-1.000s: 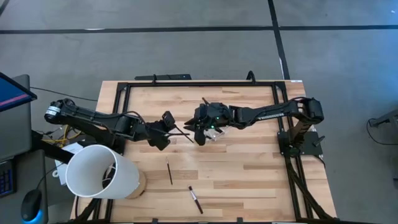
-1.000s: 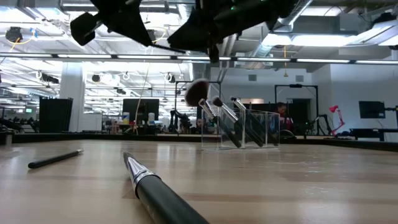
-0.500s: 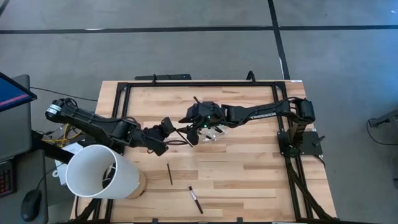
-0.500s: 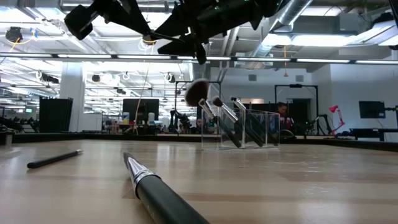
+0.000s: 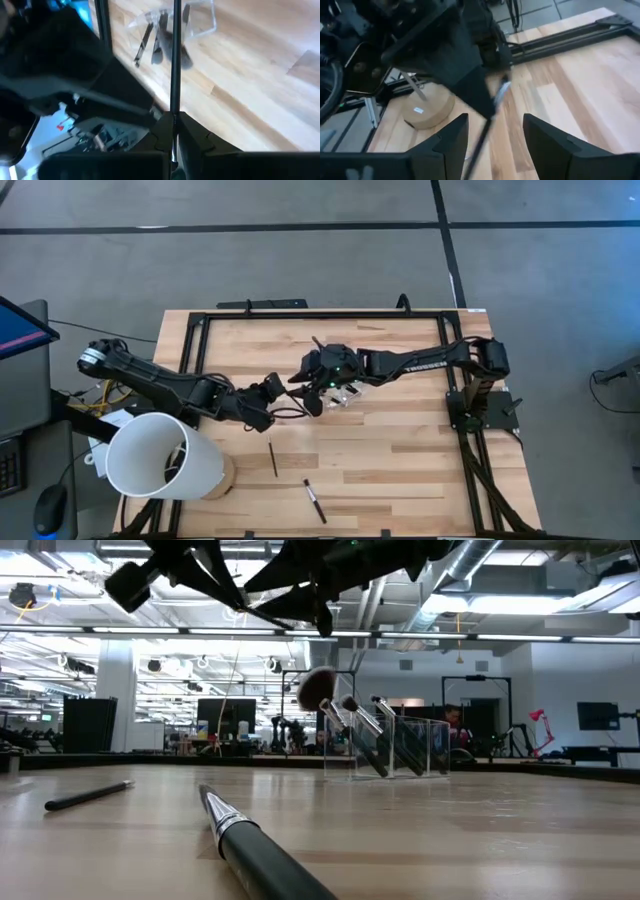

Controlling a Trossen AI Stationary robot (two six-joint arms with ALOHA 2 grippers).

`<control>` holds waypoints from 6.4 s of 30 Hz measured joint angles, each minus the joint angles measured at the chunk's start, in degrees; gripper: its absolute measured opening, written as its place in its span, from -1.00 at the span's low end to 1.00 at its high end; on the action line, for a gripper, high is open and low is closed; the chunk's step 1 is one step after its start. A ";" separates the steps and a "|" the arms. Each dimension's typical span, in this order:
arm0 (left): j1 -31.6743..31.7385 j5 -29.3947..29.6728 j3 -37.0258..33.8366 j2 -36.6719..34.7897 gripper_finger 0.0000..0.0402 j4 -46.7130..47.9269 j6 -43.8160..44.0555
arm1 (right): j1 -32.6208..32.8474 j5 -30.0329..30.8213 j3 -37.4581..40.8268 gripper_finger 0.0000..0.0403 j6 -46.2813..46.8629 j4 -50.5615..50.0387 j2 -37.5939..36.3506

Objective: Put items in baskets/containers
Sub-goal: Put the black eyeshadow brush into the transparent organizer, then put the black blush brush into the transparent organizer

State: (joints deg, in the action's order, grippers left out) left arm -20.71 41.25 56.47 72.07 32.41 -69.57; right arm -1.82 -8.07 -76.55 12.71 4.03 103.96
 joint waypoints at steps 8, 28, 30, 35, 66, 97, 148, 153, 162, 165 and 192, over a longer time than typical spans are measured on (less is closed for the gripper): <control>0.09 1.14 0.00 1.71 -0.91 -0.30 -0.98 | 1.09 0.10 0.02 -0.19 -0.09 -2.43 0.33; -2.01 2.22 0.00 1.71 -0.91 -0.92 -0.58 | 1.56 2.20 0.02 -0.03 0.39 -2.78 0.33; -2.01 2.23 0.00 1.71 -0.91 -1.18 -0.62 | 1.85 2.20 0.02 -0.02 0.39 -2.30 0.33; -2.01 2.23 0.00 1.71 -0.91 -1.95 -0.73 | 1.85 2.20 0.02 -0.05 0.50 -1.58 0.33; -3.27 0.52 0.00 1.71 -0.92 -3.67 -0.63 | 1.81 1.48 0.07 -0.87 -2.36 1.14 3.11; 6.04 -22.74 0.04 -6.12 -0.47 -14.79 42.90 | 3.26 29.71 24.20 -0.92 -10.78 11.08 -18.63; 19.52 -41.48 -37.90 -15.08 -0.72 -80.27 66.89 | -6.58 27.63 60.48 -0.86 -7.38 67.84 -10.10; 19.54 -41.48 -37.90 -15.06 -0.72 -80.25 66.89 | -6.58 27.47 60.46 -0.75 -7.13 68.10 -10.27; 19.52 -41.53 -37.90 -15.06 -0.72 -79.37 67.09 | -6.19 27.49 60.46 -0.85 -7.15 67.87 -10.23; 19.52 -41.53 -37.90 -15.06 -0.72 -78.24 67.09 | -6.06 27.47 60.46 -0.88 -7.68 68.18 -10.44; 19.52 -41.50 -38.32 -15.06 -0.72 -77.65 67.34 | 12.39 38.06 27.52 -0.59 -6.48 4.56 -19.44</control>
State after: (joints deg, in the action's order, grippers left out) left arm -1.19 -0.25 18.15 57.01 -45.23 -2.24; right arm 10.57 29.99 -49.03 6.23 8.59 84.52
